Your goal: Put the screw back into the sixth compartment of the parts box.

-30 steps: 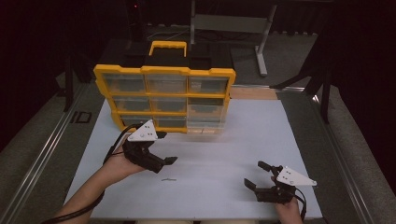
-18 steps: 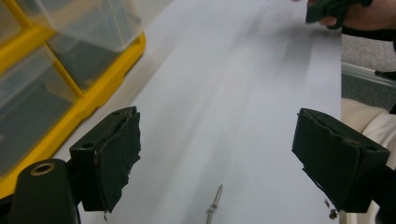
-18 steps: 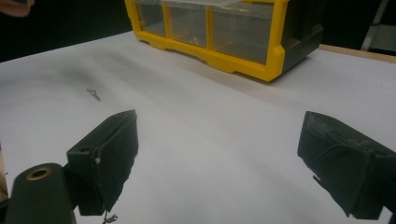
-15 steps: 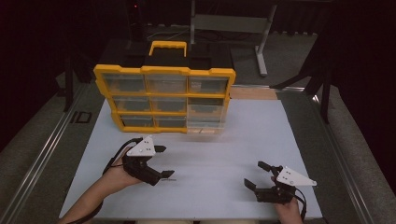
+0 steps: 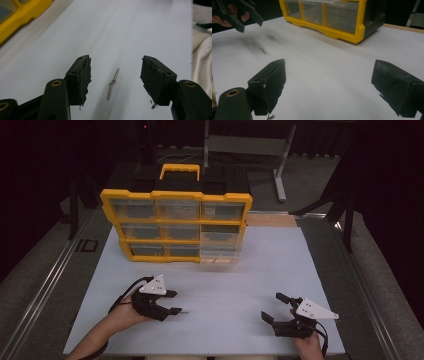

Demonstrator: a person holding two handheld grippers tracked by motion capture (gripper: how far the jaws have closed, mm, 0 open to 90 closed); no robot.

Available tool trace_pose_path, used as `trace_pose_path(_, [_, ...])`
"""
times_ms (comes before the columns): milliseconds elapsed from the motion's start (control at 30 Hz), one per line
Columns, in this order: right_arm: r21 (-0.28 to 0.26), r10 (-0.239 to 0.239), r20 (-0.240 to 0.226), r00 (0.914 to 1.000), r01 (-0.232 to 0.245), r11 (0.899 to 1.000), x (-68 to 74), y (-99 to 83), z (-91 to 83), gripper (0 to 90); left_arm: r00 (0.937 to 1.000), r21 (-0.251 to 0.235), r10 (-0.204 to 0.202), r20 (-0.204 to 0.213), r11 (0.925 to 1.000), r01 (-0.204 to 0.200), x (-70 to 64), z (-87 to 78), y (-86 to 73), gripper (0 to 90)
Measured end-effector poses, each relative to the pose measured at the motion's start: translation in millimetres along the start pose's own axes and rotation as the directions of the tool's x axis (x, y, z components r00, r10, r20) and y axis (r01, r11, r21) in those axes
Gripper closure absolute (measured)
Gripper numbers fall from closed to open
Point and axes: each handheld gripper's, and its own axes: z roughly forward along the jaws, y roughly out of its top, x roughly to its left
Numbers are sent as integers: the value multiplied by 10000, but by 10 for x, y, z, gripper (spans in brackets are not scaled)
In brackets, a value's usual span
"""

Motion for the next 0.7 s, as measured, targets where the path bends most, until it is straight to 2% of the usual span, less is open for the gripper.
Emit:
trace_pose_path(100, [42,-10,2,10000,10,10000,-1,-6,6,124,9999,315,-25,142,9995,20,11,73,-40,438])
trace_pose_path(167, [26,12,-1,10000,-12,10000,-1,-3,4,124,9999,538,104,96,9985,-109,0,120,-53,459])
trace_pose_path(233, [23,17,1,10000,-17,10000,1,-2,2,124,9995,715,269,191,9970,-282,-3,162,-62,509])
trace_pose_path(367, [22,14,-17,10000,-14,10000,0,-3,1,124,9991,962,353,246,9947,-376,2,236,-75,587])
trace_pose_path(567, [-9,32,-36,10000,-32,10000,-3,-1,-2,124,9996,1088,82,283,9940,-113,74,313,-120,677])
trace_pose_path(700, [33,4,-29,10000,-4,10000,-5,-6,-1,124,9995,1178,-8,328,9930,-31,84,373,-164,700])
